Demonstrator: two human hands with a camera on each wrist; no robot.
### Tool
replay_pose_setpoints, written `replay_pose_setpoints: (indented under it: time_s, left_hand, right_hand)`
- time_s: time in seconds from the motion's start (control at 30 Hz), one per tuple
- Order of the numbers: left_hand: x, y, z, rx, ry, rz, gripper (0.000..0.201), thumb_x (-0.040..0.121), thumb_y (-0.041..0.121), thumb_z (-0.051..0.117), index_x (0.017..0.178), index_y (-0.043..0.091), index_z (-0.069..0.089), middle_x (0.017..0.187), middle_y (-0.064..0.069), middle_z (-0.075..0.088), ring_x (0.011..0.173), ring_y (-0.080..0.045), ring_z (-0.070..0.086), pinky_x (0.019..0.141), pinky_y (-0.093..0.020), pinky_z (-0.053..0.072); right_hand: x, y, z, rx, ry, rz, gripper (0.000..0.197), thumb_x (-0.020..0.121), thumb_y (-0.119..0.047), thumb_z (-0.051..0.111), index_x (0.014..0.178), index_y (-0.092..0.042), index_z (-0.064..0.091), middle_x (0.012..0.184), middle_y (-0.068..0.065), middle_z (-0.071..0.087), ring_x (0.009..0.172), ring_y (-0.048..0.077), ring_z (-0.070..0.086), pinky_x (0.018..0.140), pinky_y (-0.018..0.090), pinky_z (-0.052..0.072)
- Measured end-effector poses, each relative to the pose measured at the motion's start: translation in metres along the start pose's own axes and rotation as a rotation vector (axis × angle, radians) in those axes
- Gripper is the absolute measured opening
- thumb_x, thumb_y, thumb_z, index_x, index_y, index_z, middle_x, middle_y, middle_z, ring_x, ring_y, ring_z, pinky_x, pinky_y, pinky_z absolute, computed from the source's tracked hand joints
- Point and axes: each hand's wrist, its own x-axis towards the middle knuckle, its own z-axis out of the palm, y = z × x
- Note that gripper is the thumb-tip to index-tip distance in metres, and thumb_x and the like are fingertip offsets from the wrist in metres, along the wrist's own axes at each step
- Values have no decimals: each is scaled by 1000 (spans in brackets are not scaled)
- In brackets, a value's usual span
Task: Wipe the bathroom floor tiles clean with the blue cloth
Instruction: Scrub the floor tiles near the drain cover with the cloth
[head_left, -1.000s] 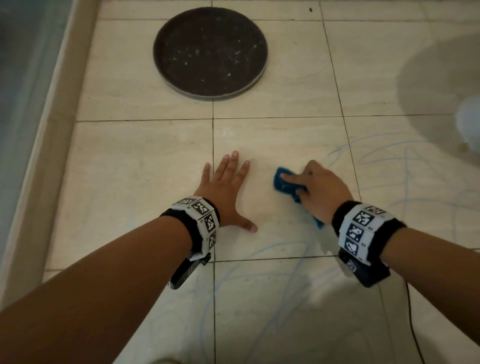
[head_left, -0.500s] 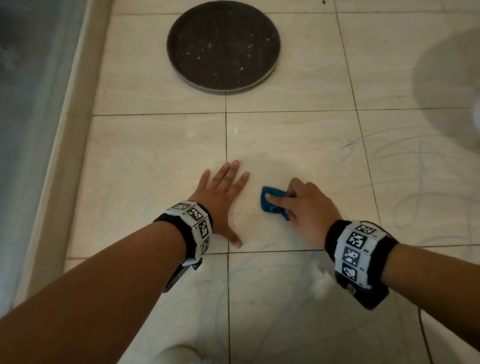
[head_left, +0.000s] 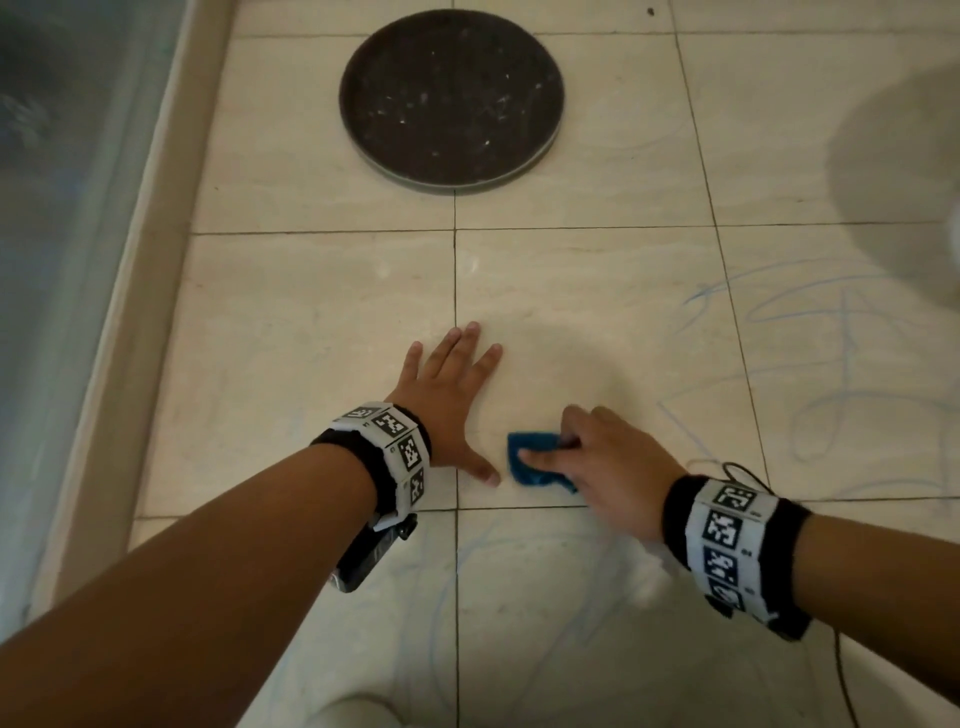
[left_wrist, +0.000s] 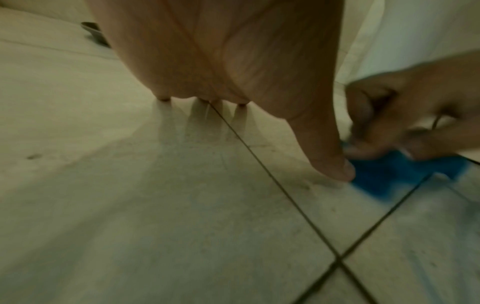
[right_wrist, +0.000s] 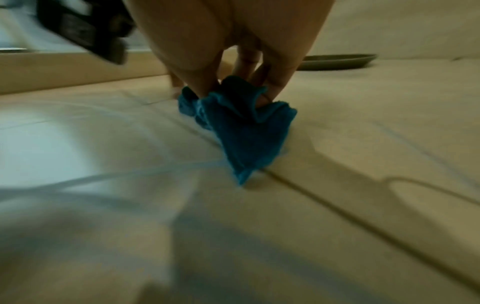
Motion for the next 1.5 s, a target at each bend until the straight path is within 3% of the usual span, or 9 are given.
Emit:
replay_pose_setpoints:
  time_s: [0.07, 0.33, 0.57, 0.83, 0.93, 1.03, 1.2, 1.4, 1.5]
  left_hand:
    - [1, 6, -3, -37, 25, -8, 138, 61, 76, 68, 148, 26, -26, 152, -4, -38, 143, -22, -30, 116, -52, -13]
    - [25, 21, -32, -81, 74, -11, 134, 67, 69, 70, 146, 26, -30, 151, -4, -40, 143, -21, -29, 116, -52, -13]
    - [50, 36, -51, -25, 55, -5, 135, 67, 67, 72, 146, 24, -29, 151, -6, -39, 143, -23, -29, 115, -54, -11]
    - [65, 39, -51, -34, 2, -62, 141, 61, 71, 74, 148, 23, -26, 151, -4, -40, 143, -23, -30, 113, -55, -12]
    - [69, 39, -45, -9, -7, -76, 146, 57, 74, 74, 146, 24, -30, 150, -3, -42, 141, -24, -32, 113, -56, -11]
    - [72, 39, -47, -12, -16, -87, 147, 56, 73, 75, 145, 25, -32, 149, -3, -43, 141, -24, -33, 113, -57, -10]
    - [71, 39, -46, -21, -15, -79, 147, 57, 72, 75, 143, 26, -35, 148, -2, -45, 140, -23, -34, 114, -57, -11]
    - [71, 40, -46, -32, -3, -82, 147, 57, 71, 76, 144, 26, -33, 149, -2, -43, 141, -23, -33, 113, -56, -12]
    - [70, 41, -47, -33, -11, -91, 147, 56, 71, 76, 144, 26, -34, 149, -1, -44, 141, -22, -33, 113, -56, -12]
  right_hand:
    - [-12, -11, 5, 21, -60, -124, 35, 88, -28, 62, 119, -39, 49, 92, -4, 43, 82, 20, 48, 60, 31, 42]
    - [5, 98, -46, -7, 318, 573, 39, 94, -16, 47, 130, -30, 54, 100, 4, 41, 80, 20, 44, 69, 25, 33]
    - [-14, 29, -16, 81, 59, 107, 37, 86, -51, 38, 115, -32, 53, 95, -4, 45, 80, 15, 48, 65, 24, 43]
    - [27, 88, -51, -67, 280, 583, 49, 95, -17, 46, 142, -30, 38, 106, 6, 36, 90, 26, 42, 72, 30, 39]
    - [28, 53, -46, -274, 70, 355, 59, 96, -24, 42, 147, -36, 16, 125, 7, 30, 107, 29, 38, 81, 33, 40]
    - [37, 75, -61, -170, 97, 199, 43, 93, -36, 49, 135, -37, 40, 112, 3, 42, 95, 24, 49, 71, 28, 40]
    - [36, 136, -83, -74, 286, 621, 42, 94, -19, 44, 135, -27, 48, 111, 10, 44, 93, 25, 45, 74, 30, 36]
    - [31, 111, -71, -121, 137, 252, 46, 92, -13, 48, 132, -35, 50, 102, 1, 38, 90, 24, 41, 76, 34, 40]
    - [35, 159, -87, 25, 416, 574, 39, 92, -15, 50, 130, -25, 55, 108, 11, 43, 93, 33, 50, 79, 31, 41]
